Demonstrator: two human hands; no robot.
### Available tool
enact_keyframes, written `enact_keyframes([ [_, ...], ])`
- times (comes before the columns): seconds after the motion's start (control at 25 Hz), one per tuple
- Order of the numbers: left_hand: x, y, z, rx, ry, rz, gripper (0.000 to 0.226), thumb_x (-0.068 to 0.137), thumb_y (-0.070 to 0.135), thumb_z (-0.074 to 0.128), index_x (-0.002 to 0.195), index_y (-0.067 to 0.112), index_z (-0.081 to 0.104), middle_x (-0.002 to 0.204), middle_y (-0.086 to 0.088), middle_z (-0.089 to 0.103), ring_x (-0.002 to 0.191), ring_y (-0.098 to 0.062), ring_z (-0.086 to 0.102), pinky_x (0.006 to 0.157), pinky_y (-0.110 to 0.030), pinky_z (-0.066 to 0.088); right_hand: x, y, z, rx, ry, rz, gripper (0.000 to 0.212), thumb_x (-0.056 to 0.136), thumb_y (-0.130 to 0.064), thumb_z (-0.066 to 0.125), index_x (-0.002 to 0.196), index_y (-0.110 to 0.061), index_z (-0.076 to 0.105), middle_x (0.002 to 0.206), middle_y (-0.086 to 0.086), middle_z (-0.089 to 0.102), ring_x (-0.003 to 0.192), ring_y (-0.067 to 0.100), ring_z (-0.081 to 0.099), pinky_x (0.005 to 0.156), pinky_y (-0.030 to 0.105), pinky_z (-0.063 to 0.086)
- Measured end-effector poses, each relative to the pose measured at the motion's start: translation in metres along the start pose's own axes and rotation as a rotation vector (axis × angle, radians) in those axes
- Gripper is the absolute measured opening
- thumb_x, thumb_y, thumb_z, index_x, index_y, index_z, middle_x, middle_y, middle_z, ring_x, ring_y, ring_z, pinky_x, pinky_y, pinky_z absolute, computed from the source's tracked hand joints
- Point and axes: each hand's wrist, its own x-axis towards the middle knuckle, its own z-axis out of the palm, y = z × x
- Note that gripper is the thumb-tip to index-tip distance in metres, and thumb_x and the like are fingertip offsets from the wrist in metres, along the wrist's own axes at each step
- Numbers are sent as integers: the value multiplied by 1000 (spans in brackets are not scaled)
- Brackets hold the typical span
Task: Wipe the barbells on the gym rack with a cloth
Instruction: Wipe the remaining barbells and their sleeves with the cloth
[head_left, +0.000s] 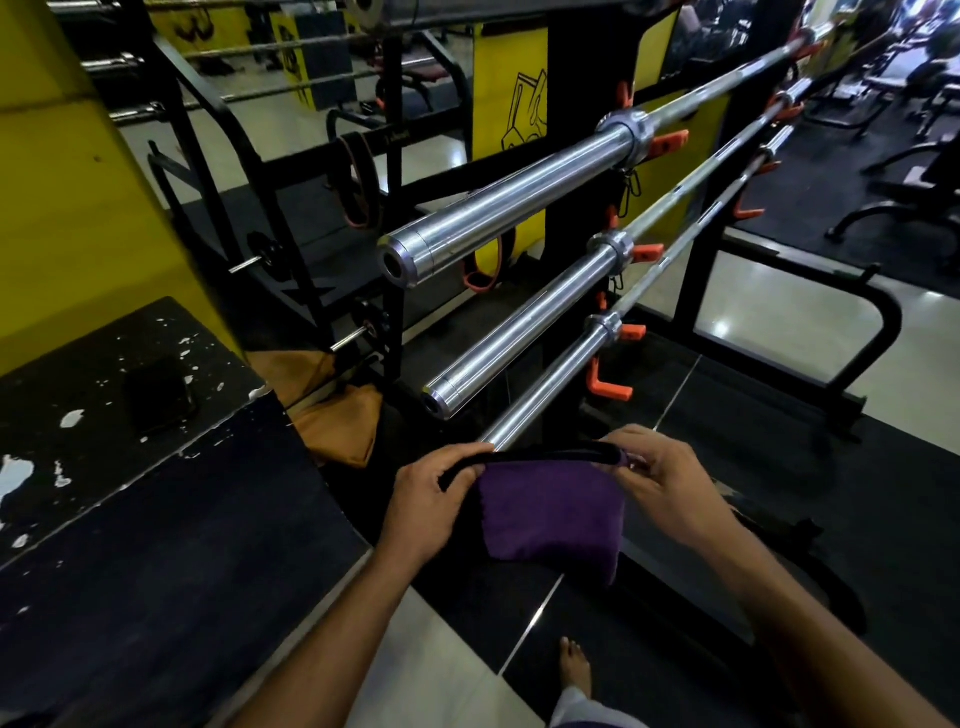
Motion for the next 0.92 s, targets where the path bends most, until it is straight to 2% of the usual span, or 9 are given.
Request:
enact_keyframes([
  [0.08, -10, -4, 14, -298, -76, -198, 47, 90, 13, 72, 133, 28, 59, 128, 11, 67, 116, -4, 64, 96, -24, 52, 8, -6, 5, 69, 59, -6, 8, 95, -20, 65, 93, -15, 70, 83, -2, 65, 75, 14, 62, 68, 38, 50],
  [0.2, -20, -16, 43, -512, -252, -505, 47, 80, 23, 77, 124, 19, 62, 129, -7, 68, 110, -9, 68, 91, -22, 50, 23, -13, 5, 135, 70, -3, 13, 100, -19, 60, 93, -10, 65, 76, 6, 60, 74, 12, 54, 71, 34, 44],
  [0.32, -9, -11, 63, -662, -239, -578, 40, 92, 31, 66, 128, 13, 62, 121, -6, 72, 114, -22, 68, 99, -36, 52, 21, 9, 4, 676, 139, 337, 24, 99, -33, 58, 110, -15, 70, 104, 4, 74, 94, 18, 69, 93, 39, 52],
  [0.4, -1, -7, 68, -680, -211, -647, 37, 100, 31, 58, 131, 11, 59, 119, -8, 73, 112, -25, 69, 98, -39, 54, -5, 44, 13, 1026, 35, 631, 47, 87, -46, 67, 119, -12, 71, 122, 15, 70, 109, 29, 68, 101, 46, 50],
  [0.52, 4, -23, 59, -664, -250, -745, 54, 94, 35, 69, 137, 7, 53, 119, -13, 72, 108, -26, 70, 94, -39, 56, -31, 73, 22, 850, -163, 778, 54, 80, -22, 77, 132, -17, 63, 129, 17, 66, 117, 38, 64, 105, 58, 45],
  [0.6, 2, -38, 46, -678, -368, -860, 81, 79, 31, 86, 143, 6, 43, 126, -16, 68, 112, -30, 68, 100, -47, 54, -27, 73, 21, 844, -135, 723, 63, 75, 1, 73, 133, -17, 59, 127, 17, 67, 114, 37, 66, 98, 53, 52],
  [0.72, -7, -35, 39, -621, -663, -811, 59, 83, 7, 78, 135, 8, 51, 127, -14, 68, 118, -31, 65, 107, -52, 47, -17, 67, 17, 920, -54, 635, 76, 67, 11, 68, 137, -19, 55, 129, 19, 65, 112, 38, 65, 84, 44, 58],
  [0.84, -2, -25, 44, -613, -563, -796, 45, 92, -1, 66, 134, 9, 54, 121, -13, 72, 111, -30, 69, 97, -46, 54, -14, 61, 18, 706, -56, 598, 78, 69, 21, 59, 138, -12, 53, 122, 21, 68, 105, 34, 69, 77, 40, 60],
  [0.92, 6, -16, 39, -638, -476, -757, 42, 95, -1, 61, 135, 12, 54, 120, -10, 72, 109, -27, 70, 92, -42, 58, -8, 51, 14, 629, 52, 518, 76, 71, 32, 50, 135, -9, 55, 117, 20, 70, 93, 23, 73, 68, 30, 59],
])
